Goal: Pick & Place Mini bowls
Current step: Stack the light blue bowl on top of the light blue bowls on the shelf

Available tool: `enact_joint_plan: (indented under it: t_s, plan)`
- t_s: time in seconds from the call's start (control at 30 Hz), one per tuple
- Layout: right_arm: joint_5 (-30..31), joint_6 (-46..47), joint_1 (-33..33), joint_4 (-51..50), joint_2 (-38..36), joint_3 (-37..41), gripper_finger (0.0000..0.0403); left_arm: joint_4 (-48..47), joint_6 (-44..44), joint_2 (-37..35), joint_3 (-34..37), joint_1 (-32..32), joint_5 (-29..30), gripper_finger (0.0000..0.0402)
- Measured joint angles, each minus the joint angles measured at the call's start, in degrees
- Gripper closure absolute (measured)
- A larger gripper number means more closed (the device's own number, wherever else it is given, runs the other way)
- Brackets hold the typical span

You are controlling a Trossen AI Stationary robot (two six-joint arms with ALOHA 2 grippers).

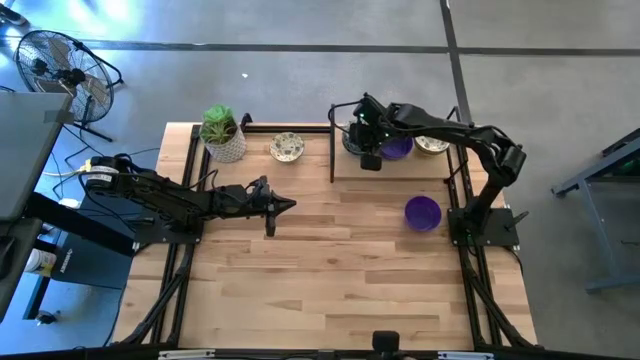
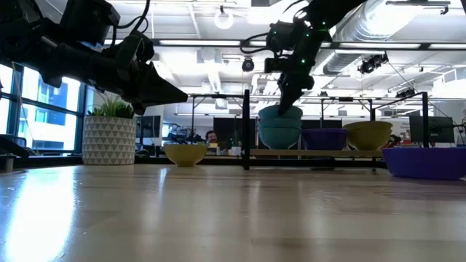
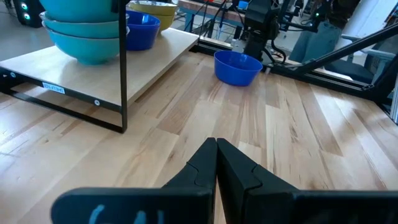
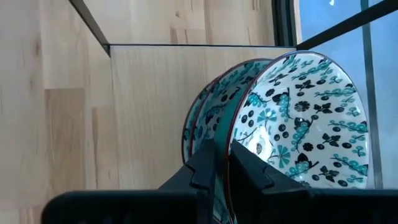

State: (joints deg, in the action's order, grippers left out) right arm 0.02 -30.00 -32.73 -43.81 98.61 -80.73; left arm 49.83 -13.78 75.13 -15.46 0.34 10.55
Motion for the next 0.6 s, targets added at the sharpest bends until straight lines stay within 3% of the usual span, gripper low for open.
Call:
enact_joint_plan:
  t_s: [0.3,0.6]
  plan:
    - [2.4,-0.1,0.2,1.1,1.8,0.0,0.0367,0.0,0.0,0.0,0.0,0.0,0.0,0.0396]
    - [1.2,0.0,0.2,0.6,1.5,0.0,0.0302,-0.1,0.0,0.0,0.0,0.0,0.0,0.0396]
